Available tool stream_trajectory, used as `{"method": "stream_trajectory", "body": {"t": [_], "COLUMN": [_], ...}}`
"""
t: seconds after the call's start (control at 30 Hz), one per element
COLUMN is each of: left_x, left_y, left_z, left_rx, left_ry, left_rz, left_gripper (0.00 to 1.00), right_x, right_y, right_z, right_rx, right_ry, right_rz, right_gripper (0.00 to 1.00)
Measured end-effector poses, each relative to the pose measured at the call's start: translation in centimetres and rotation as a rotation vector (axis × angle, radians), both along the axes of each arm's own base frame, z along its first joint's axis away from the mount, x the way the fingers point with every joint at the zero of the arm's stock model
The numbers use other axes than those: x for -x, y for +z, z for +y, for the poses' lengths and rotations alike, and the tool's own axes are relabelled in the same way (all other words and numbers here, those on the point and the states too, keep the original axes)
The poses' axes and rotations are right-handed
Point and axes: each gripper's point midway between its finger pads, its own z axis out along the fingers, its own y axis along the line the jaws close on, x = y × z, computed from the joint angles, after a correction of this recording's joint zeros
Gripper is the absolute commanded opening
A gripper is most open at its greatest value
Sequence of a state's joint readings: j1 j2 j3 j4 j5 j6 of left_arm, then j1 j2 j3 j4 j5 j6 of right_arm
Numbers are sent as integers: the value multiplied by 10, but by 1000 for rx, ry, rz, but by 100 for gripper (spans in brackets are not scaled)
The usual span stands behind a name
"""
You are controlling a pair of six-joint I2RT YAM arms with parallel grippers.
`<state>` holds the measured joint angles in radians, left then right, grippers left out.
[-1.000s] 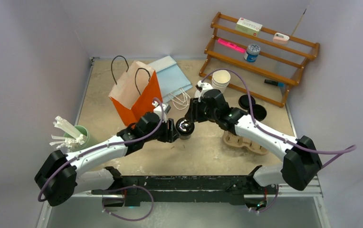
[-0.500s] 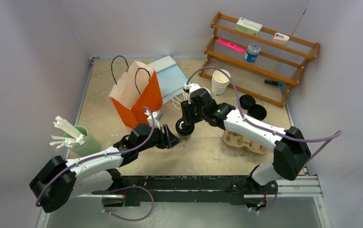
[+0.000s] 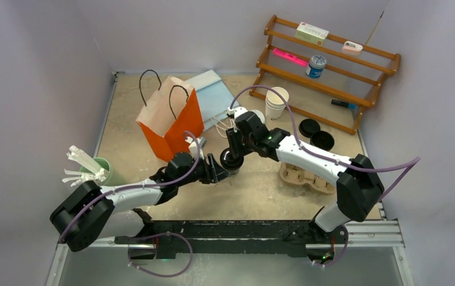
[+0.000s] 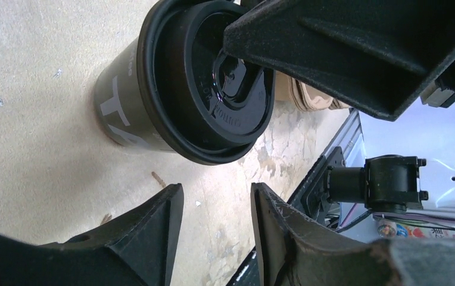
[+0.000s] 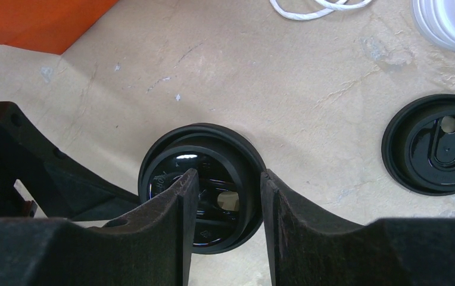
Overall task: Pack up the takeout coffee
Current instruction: Adjust the coffee cup at the center of the board.
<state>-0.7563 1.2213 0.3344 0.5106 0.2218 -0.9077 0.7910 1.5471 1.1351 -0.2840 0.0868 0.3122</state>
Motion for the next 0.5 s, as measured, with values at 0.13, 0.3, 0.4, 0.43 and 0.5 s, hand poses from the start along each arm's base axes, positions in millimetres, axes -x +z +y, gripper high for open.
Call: {"method": "stream_trajectory", "body": {"t": [0.13, 0.3, 0.4, 0.43, 0.5], "left_x": [-4, -10, -12, -12, -13], "left_y": [1, 5, 4, 3, 2], "left_z": [0, 0, -1, -2, -2], "left_rx": [10, 39, 52, 57, 64], "left_ry": [-2, 2, -6, -9, -10], "left_rz": [5, 9, 19, 25, 35], "left_gripper": [46, 46, 45, 44, 43], "right_x": [0, 0, -1, -1, -1], "right_y": [0, 0, 0, 0, 0], "right_z": [0, 1, 1, 1, 1], "right_rx": [-1, 1, 0, 0, 0], "right_ry": [1, 4, 5, 4, 5], "right_rz": [0, 1, 0, 0, 0], "right_gripper": [38, 34, 34, 34, 32]}}
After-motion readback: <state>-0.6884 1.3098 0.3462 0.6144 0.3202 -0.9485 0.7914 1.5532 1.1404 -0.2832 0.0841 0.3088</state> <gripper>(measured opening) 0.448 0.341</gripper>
